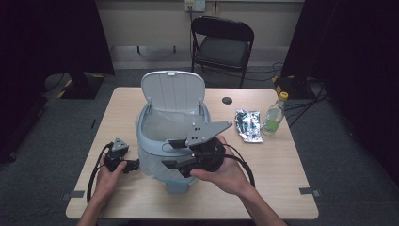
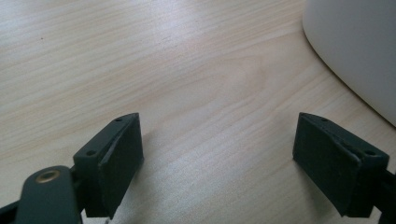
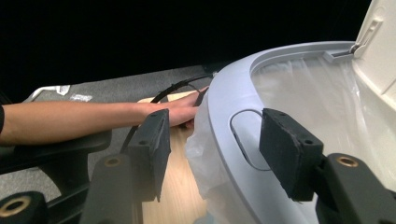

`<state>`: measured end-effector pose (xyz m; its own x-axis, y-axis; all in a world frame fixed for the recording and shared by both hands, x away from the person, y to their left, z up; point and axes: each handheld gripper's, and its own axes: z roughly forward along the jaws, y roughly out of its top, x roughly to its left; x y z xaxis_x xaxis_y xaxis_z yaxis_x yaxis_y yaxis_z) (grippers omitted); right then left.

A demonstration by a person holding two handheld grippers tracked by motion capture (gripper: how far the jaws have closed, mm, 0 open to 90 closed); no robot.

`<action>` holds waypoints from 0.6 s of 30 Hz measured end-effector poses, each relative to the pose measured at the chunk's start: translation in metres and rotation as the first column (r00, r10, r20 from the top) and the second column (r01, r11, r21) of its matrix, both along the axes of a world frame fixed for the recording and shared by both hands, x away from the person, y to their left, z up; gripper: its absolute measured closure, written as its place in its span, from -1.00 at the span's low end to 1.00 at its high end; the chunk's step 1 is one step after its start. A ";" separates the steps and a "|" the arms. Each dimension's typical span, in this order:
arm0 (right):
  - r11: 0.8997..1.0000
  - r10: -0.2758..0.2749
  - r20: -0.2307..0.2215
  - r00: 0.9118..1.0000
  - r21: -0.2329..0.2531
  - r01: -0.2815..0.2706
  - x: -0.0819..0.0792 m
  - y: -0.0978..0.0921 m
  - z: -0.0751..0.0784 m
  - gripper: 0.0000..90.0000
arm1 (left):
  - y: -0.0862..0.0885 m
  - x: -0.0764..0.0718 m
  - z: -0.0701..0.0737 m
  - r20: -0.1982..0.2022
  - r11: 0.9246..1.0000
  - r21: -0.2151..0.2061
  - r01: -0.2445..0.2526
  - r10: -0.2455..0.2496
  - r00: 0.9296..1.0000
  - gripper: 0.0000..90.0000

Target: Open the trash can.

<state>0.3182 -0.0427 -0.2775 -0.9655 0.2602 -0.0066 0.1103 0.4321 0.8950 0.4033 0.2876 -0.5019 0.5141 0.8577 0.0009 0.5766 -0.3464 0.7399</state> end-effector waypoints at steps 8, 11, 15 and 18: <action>0.998 0.018 -0.024 1.000 0.060 -0.017 0.004 -0.003 -0.004 -0.09 | 0.000 0.000 0.000 -0.001 1.000 -0.001 0.000 0.000 1.000 -0.65; 0.998 0.000 -0.024 1.000 0.058 0.001 0.008 -0.005 -0.003 -0.17 | 0.000 0.000 0.000 -0.001 1.000 0.000 0.000 0.000 1.000 -0.65; 0.995 -0.036 -0.026 0.999 0.094 0.038 0.014 -0.019 -0.001 -0.23 | 0.000 0.000 0.000 -0.001 1.000 -0.001 0.000 0.000 1.000 -0.65; 0.993 -0.064 -0.026 0.998 0.101 0.067 0.017 -0.029 0.000 -0.24 | 0.000 0.000 0.000 0.000 1.000 -0.001 0.000 0.000 1.000 -0.65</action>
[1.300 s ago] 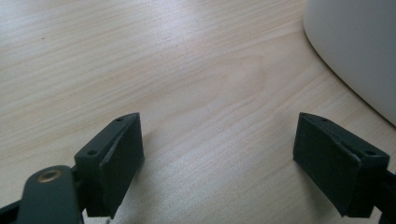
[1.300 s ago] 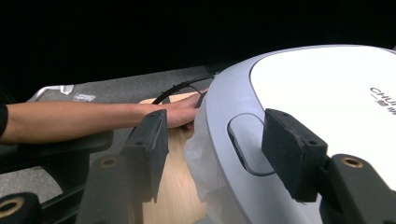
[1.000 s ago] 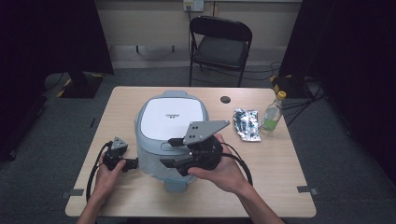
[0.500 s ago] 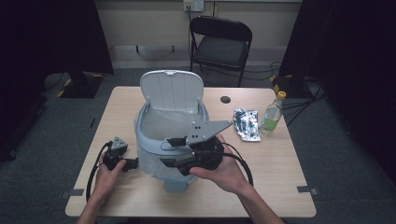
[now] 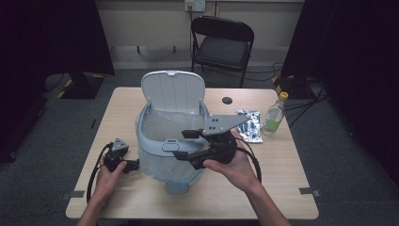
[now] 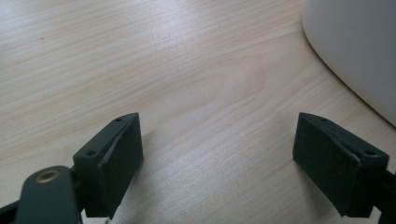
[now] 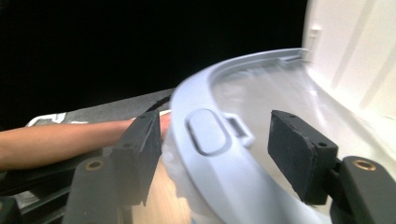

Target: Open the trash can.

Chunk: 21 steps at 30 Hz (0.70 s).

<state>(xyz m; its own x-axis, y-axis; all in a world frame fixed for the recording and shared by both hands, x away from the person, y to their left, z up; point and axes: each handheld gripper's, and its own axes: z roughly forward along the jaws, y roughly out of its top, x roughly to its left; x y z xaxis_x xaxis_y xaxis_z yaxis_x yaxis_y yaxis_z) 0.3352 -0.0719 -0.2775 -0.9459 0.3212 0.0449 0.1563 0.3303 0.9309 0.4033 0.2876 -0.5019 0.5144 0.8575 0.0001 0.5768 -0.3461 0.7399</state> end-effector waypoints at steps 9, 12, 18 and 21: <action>0.990 -0.140 -0.031 0.990 0.024 0.141 0.011 -0.040 0.009 -0.22 | 0.000 0.000 0.000 0.000 1.000 0.000 0.000 0.000 1.000 -0.65; 0.983 -0.179 -0.031 0.983 0.030 0.180 0.013 -0.052 0.009 -0.21 | 0.000 0.000 0.000 0.000 1.000 0.000 0.000 0.000 1.000 -0.65; 0.959 -0.276 -0.068 0.959 0.055 0.279 0.022 -0.081 0.001 -0.19 | 0.000 0.000 0.000 0.000 1.000 0.000 0.000 0.000 1.000 -0.65; 0.943 -0.325 -0.071 0.943 0.054 0.329 0.028 -0.095 -0.005 -0.19 | 0.000 0.000 0.000 0.000 1.000 0.000 0.000 0.000 1.000 -0.65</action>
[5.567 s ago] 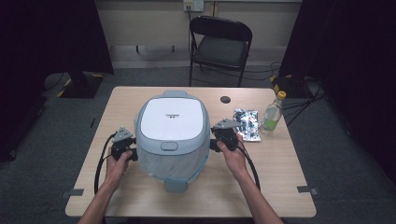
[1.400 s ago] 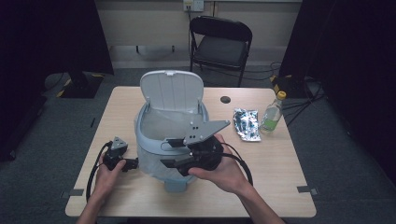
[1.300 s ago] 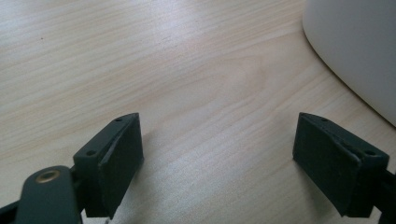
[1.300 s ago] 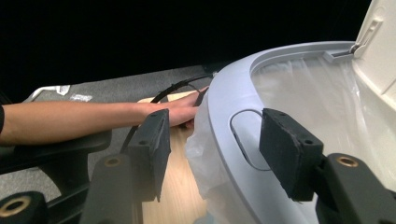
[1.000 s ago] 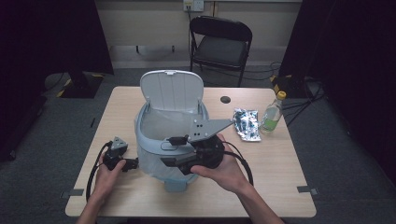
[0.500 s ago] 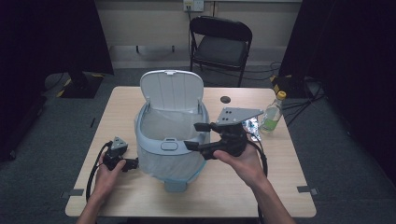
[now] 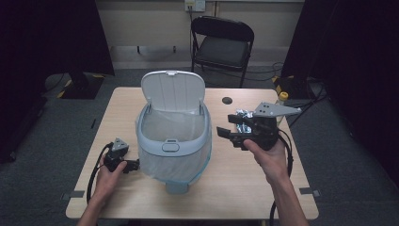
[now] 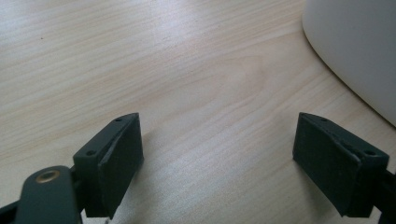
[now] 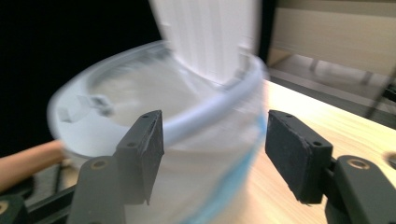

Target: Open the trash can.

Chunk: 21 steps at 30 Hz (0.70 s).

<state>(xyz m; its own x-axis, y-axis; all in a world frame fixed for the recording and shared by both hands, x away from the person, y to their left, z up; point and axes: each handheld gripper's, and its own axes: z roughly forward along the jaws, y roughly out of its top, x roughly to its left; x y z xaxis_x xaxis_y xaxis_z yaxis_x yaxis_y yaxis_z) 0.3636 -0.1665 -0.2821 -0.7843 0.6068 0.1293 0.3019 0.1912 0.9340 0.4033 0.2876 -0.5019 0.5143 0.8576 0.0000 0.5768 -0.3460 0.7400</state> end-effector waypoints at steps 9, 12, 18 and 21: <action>0.984 -0.162 -0.078 0.984 -0.086 0.156 0.038 -0.028 -0.049 -0.19 | 0.000 0.000 0.000 0.000 1.000 -0.001 0.000 0.000 1.000 -0.65; 0.974 -0.208 -0.107 0.972 -0.113 0.196 0.052 -0.035 -0.067 -0.19 | 0.000 0.000 0.000 0.000 1.000 0.000 0.000 0.000 1.000 -0.65; 0.941 -0.309 -0.162 0.937 -0.192 0.277 0.074 -0.054 -0.103 -0.06 | 0.000 0.000 0.000 0.000 1.000 0.000 0.000 0.000 1.000 -0.65; 0.917 -0.370 -0.183 0.911 -0.233 0.325 0.084 -0.067 -0.123 -0.02 | 0.000 0.000 0.000 0.000 1.000 0.000 0.000 0.000 1.000 -0.65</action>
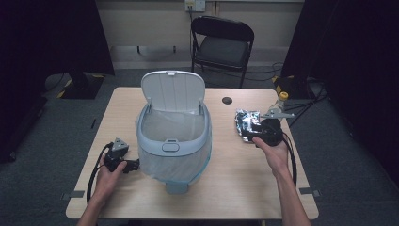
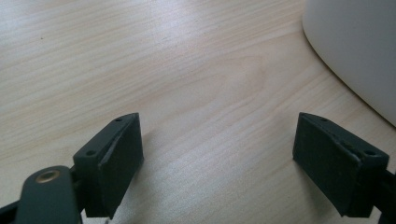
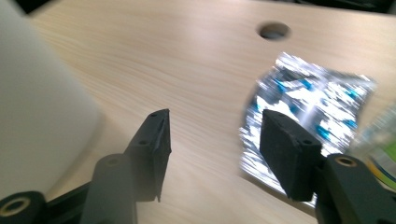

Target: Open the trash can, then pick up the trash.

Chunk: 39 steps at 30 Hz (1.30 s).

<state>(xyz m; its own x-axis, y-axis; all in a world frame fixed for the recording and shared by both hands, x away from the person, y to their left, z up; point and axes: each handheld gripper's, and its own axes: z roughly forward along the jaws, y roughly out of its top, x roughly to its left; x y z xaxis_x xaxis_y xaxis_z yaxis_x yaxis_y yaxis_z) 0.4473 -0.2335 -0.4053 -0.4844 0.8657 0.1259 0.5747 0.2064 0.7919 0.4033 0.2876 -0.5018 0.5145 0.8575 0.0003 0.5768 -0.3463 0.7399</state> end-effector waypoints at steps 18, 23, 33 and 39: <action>0.966 -0.199 -0.070 0.978 -0.180 0.184 0.034 -0.029 -0.071 -0.03 | 0.000 0.000 0.000 -0.001 1.000 -0.002 0.001 -0.001 1.000 -0.65; 0.962 -0.222 -0.065 0.973 -0.179 0.207 0.038 -0.032 -0.077 -0.07 | 0.000 0.000 0.000 -0.001 1.000 -0.001 0.000 0.000 1.000 -0.65; 0.964 -0.200 -0.053 0.978 -0.188 0.187 0.041 -0.028 -0.085 0.16 | 0.000 0.000 0.000 0.000 1.000 0.000 0.000 0.000 1.000 -0.65; 0.974 -0.158 -0.037 0.987 -0.172 0.149 0.035 -0.022 -0.086 0.73 | 0.000 0.000 0.000 0.000 1.000 0.000 0.000 0.000 1.000 -0.65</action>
<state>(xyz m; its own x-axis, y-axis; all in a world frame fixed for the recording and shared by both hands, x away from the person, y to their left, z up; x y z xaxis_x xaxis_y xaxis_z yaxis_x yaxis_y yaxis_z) 0.4826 -0.2558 -0.4914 -0.3409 0.9401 -0.0074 0.6476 0.2405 0.7230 0.4031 0.2874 -0.5020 0.5147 0.8574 0.0000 0.5768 -0.3463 0.7399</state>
